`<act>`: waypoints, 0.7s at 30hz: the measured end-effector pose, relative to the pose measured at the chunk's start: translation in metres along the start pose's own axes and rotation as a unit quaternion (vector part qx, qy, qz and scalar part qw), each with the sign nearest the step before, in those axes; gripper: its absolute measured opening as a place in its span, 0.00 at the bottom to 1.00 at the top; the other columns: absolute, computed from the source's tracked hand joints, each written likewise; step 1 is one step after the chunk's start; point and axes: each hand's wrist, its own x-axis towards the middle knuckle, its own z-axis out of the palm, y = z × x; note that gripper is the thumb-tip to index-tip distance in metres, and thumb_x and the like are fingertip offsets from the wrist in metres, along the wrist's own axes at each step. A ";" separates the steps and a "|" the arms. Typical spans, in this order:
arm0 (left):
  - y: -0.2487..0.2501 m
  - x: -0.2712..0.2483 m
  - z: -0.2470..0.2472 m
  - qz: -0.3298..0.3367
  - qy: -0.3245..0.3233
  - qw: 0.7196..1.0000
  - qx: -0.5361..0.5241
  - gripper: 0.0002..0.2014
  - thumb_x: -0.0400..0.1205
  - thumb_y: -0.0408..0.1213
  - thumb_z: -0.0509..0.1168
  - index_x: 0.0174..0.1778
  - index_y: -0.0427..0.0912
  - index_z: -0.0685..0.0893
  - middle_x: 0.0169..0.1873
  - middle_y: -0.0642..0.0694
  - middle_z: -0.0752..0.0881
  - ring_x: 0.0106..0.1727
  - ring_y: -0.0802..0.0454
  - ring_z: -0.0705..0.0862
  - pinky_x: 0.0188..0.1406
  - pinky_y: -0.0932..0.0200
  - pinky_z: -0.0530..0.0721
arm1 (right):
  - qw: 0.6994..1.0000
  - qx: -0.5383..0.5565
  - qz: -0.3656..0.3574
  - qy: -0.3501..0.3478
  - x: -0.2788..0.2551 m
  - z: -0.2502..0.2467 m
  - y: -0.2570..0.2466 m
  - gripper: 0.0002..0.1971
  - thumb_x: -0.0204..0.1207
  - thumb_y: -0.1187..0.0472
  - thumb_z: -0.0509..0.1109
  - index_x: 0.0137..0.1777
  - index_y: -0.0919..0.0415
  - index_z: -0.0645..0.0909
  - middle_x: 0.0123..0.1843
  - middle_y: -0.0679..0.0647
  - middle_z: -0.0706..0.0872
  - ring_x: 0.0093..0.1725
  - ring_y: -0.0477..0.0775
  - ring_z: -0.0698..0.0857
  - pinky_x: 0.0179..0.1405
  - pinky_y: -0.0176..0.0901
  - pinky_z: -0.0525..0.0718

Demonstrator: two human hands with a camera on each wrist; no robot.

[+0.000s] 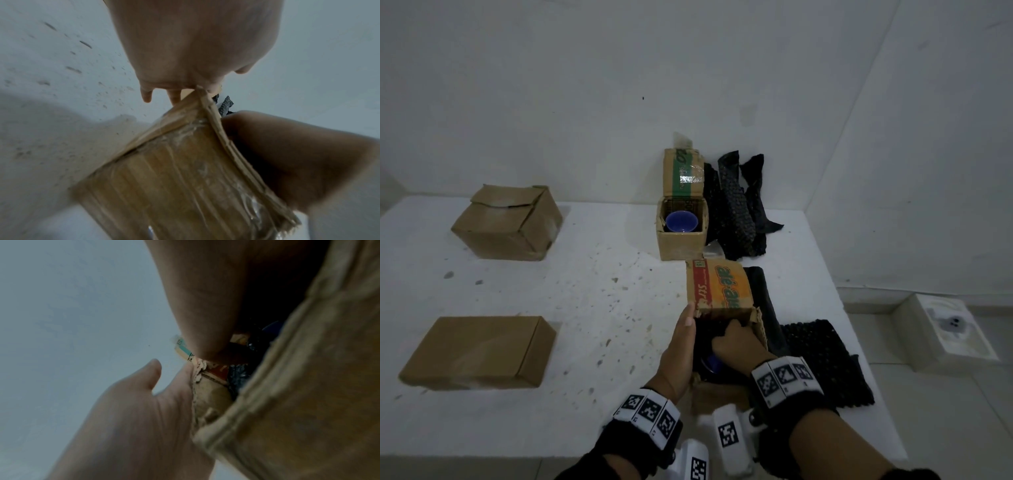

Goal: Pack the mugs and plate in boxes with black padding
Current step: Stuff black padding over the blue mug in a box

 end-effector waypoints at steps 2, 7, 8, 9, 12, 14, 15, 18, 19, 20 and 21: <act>-0.001 0.000 -0.002 0.003 -0.008 1.000 -0.007 0.42 0.63 0.82 0.47 0.74 0.72 0.55 0.80 0.58 0.57 0.80 0.55 0.58 0.80 0.40 0.59 | 0.997 -0.045 -0.039 0.044 -0.013 0.006 0.003 0.21 0.77 0.60 0.62 0.68 0.66 0.64 0.70 0.67 0.66 0.62 0.67 0.76 0.56 0.50 0.78; -0.008 0.000 -0.006 0.032 -0.022 0.999 0.013 0.35 0.61 0.84 0.46 0.66 0.82 0.57 0.80 0.58 0.59 0.80 0.56 0.59 0.80 0.40 0.59 | 0.944 -0.154 -0.193 0.220 -0.039 0.015 0.006 0.15 0.77 0.64 0.63 0.64 0.62 0.72 0.66 0.60 0.70 0.60 0.59 0.76 0.48 0.43 0.83; -0.010 0.000 -0.007 0.036 -0.024 0.999 0.013 0.33 0.62 0.83 0.47 0.65 0.84 0.58 0.80 0.59 0.60 0.79 0.56 0.60 0.80 0.40 0.60 | 0.939 -0.169 -0.205 0.219 -0.041 0.013 0.008 0.12 0.78 0.60 0.62 0.60 0.62 0.75 0.64 0.58 0.70 0.59 0.57 0.75 0.49 0.43 0.83; -0.010 0.001 -0.007 0.040 -0.024 0.999 0.013 0.31 0.63 0.83 0.47 0.65 0.85 0.59 0.79 0.59 0.61 0.79 0.56 0.61 0.79 0.40 0.61 | 0.938 -0.194 -0.205 0.200 -0.041 0.013 0.012 0.13 0.79 0.55 0.61 0.58 0.61 0.77 0.63 0.57 0.70 0.60 0.55 0.74 0.52 0.43 0.82; -0.013 0.003 -0.007 0.044 -0.023 0.999 0.020 0.32 0.65 0.82 0.48 0.67 0.84 0.59 0.79 0.60 0.62 0.79 0.57 0.63 0.79 0.40 0.62 | 0.932 -0.266 -0.207 0.134 -0.038 0.013 0.022 0.25 0.78 0.45 0.52 0.66 0.60 0.77 0.72 0.56 0.68 0.72 0.56 0.67 0.69 0.46 0.71; -0.011 0.001 -0.006 0.046 -0.024 0.998 0.028 0.34 0.66 0.81 0.47 0.69 0.81 0.58 0.79 0.59 0.61 0.79 0.57 0.62 0.80 0.41 0.61 | 0.933 -0.267 -0.211 0.114 -0.036 0.012 0.023 0.29 0.79 0.46 0.49 0.77 0.59 0.66 0.79 0.54 0.63 0.79 0.57 0.60 0.74 0.48 0.65; -0.009 0.000 -0.006 0.044 -0.024 0.998 0.030 0.34 0.66 0.81 0.46 0.69 0.79 0.57 0.80 0.59 0.60 0.79 0.57 0.60 0.80 0.41 0.60 | 0.935 -0.264 -0.212 0.108 -0.034 0.012 0.022 0.31 0.78 0.47 0.48 0.80 0.58 0.60 0.81 0.52 0.61 0.81 0.56 0.57 0.76 0.50 0.63; 0.000 -0.005 -0.005 0.030 -0.025 0.999 0.038 0.37 0.66 0.77 0.45 0.73 0.72 0.54 0.79 0.60 0.57 0.80 0.59 0.57 0.82 0.45 0.56 | 0.936 -0.266 -0.201 0.110 -0.026 0.012 0.015 0.36 0.71 0.48 0.44 0.81 0.58 0.57 0.81 0.53 0.62 0.79 0.57 0.61 0.75 0.52 0.65; 0.003 -0.006 -0.004 0.027 -0.028 0.999 0.036 0.37 0.67 0.76 0.44 0.74 0.70 0.53 0.78 0.61 0.57 0.79 0.61 0.57 0.81 0.48 0.55 | 0.934 -0.272 -0.198 0.123 -0.022 0.013 0.011 0.36 0.70 0.48 0.44 0.79 0.58 0.60 0.79 0.54 0.66 0.76 0.58 0.65 0.71 0.52 0.68; 0.004 -0.007 -0.004 0.027 -0.028 0.999 0.031 0.36 0.68 0.74 0.45 0.74 0.69 0.53 0.77 0.62 0.58 0.77 0.62 0.57 0.80 0.53 0.56 | 0.931 -0.279 -0.193 0.135 -0.018 0.014 0.008 0.34 0.69 0.48 0.44 0.76 0.58 0.64 0.75 0.54 0.71 0.71 0.58 0.70 0.67 0.52 0.70; 0.005 -0.007 -0.003 0.028 -0.025 0.999 0.027 0.34 0.71 0.71 0.45 0.74 0.68 0.53 0.76 0.61 0.59 0.76 0.63 0.58 0.78 0.56 0.58 | 0.929 -0.286 -0.186 0.141 -0.014 0.015 0.004 0.32 0.69 0.48 0.44 0.72 0.57 0.68 0.71 0.55 0.74 0.67 0.59 0.72 0.63 0.53 0.71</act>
